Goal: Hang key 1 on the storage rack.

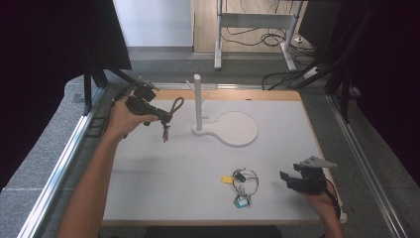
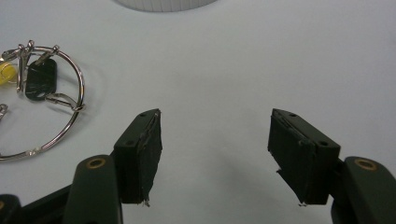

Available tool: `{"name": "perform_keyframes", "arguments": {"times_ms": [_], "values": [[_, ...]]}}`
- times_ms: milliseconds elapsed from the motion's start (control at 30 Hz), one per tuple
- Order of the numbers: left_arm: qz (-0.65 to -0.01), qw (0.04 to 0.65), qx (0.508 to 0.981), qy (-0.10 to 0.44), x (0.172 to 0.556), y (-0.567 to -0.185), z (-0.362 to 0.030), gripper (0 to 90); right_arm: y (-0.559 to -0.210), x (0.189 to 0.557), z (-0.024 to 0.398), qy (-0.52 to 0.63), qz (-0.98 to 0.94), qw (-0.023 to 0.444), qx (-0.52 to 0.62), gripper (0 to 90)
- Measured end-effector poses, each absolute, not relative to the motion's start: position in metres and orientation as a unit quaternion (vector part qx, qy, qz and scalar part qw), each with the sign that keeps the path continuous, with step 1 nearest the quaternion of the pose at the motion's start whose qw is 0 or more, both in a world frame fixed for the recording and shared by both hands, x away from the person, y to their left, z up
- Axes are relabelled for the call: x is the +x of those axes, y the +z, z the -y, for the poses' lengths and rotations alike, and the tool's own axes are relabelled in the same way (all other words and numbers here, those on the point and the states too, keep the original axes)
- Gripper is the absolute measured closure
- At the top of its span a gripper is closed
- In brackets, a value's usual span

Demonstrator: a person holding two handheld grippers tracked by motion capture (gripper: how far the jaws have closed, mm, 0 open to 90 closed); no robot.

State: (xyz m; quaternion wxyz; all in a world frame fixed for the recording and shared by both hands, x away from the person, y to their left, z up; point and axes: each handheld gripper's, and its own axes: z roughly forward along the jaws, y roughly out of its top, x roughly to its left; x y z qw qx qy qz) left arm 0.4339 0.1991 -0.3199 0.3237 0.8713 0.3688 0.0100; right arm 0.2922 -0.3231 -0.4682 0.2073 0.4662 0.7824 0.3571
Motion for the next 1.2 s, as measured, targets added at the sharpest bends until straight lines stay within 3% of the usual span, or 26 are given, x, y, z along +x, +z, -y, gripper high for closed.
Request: {"name": "perform_keyframes", "arguments": {"times_ms": [1200], "values": [[-0.382,0.348,0.856,-0.003,0.476,-0.295,-0.196,67.2,-0.47,0.293,0.321,0.349,-0.79,0.205,0.46,34.6]]}}
